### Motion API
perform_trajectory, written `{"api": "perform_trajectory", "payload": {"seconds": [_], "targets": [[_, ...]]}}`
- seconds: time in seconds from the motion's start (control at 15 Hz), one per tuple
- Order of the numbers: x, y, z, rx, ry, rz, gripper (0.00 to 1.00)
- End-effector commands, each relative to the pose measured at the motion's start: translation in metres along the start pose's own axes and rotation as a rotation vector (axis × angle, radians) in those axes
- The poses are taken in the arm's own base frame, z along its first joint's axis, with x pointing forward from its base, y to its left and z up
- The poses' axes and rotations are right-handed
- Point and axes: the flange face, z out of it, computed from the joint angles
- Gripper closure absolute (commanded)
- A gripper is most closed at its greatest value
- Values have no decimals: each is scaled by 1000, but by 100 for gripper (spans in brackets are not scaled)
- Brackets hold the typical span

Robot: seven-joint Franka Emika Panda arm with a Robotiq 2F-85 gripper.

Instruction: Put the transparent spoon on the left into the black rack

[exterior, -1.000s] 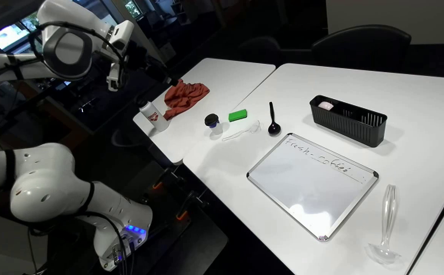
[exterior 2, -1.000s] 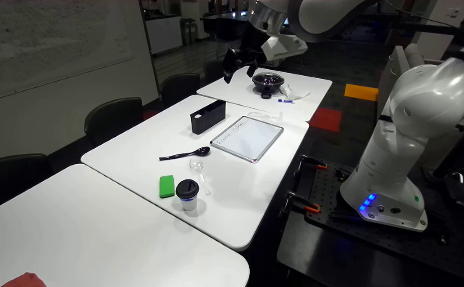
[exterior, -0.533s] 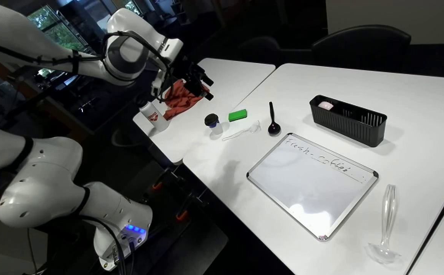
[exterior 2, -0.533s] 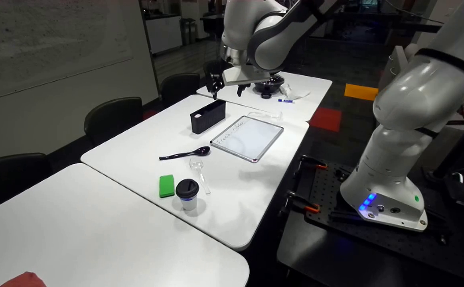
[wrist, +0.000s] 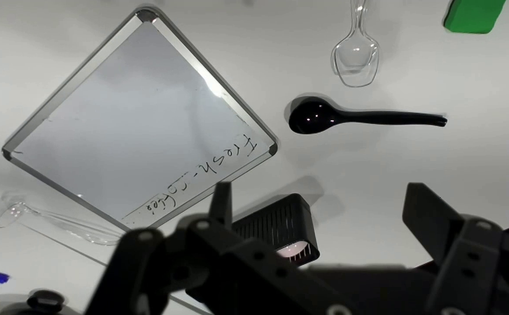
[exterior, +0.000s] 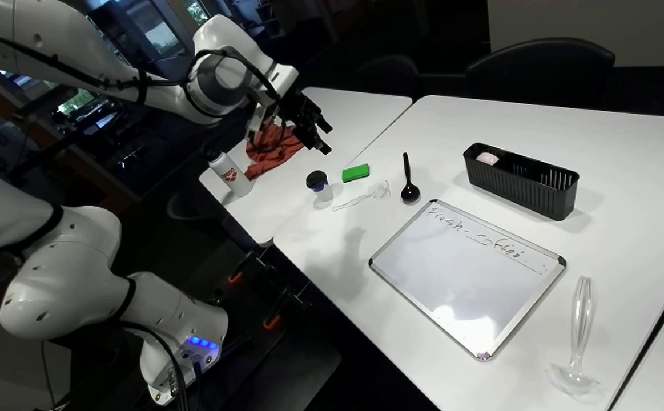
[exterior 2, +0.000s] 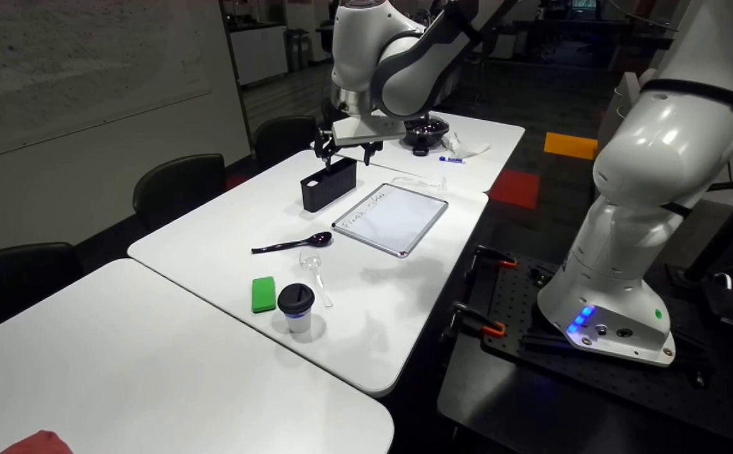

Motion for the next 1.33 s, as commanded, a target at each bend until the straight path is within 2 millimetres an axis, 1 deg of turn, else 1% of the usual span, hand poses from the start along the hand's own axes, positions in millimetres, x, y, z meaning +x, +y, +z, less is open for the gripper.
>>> {"api": "perform_trajectory", "payload": {"seconds": [0.0,0.47,0.6,0.87,1.07,1.27], "targets": [[-5,-14,30,14,-45,42,0],[-28,-57,129,72,-157,94,0],[-35,-69,152,74,-207,109,0],[-37,-87,185,53,-269,136,0],[-35,-92,205,32,-279,147,0],[-38,-94,225,3,-282,139,0]]}}
